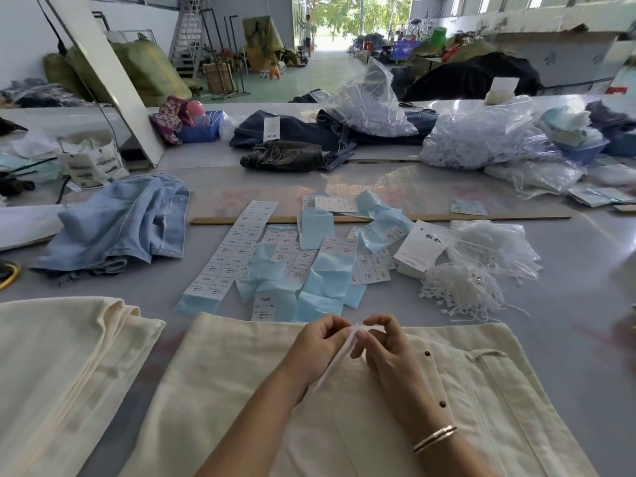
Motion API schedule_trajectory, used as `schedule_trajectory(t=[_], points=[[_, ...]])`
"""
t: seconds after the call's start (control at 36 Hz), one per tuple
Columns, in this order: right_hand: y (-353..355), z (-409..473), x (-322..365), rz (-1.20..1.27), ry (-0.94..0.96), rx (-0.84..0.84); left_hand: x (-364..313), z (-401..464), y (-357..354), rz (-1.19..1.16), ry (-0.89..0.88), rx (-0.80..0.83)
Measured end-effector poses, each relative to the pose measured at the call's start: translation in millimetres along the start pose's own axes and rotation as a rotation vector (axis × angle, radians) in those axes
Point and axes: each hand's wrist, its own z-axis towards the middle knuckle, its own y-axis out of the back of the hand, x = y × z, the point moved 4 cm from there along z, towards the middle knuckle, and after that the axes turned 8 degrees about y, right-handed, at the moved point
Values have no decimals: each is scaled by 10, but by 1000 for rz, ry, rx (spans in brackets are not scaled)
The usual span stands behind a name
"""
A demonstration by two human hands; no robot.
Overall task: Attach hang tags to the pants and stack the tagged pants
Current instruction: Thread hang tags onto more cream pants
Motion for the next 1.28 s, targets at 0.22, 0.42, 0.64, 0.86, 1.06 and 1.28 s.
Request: schedule_trajectory(t=[0.22,0.42,0.64,0.86,1.06,1.28], points=[[310,-89,78,-194,-166,43,12,33,-2,-14,-40,-154],[559,-107,260,-311,-147,-161,-86,-15,-100,349,-127,-196],[286,-109,406,-419,20,-75,-340,-56,-363,366,-323,-142],[654,-243,539,168,-137,-168,-353,74,-517,286,-274,-69],[1450,-198,989,-104,-125,-272,-254,385,-1084,821,-318,-40],[1558,-248,899,-431,-145,-356,-161,421,-1749,966,-397,-36]])
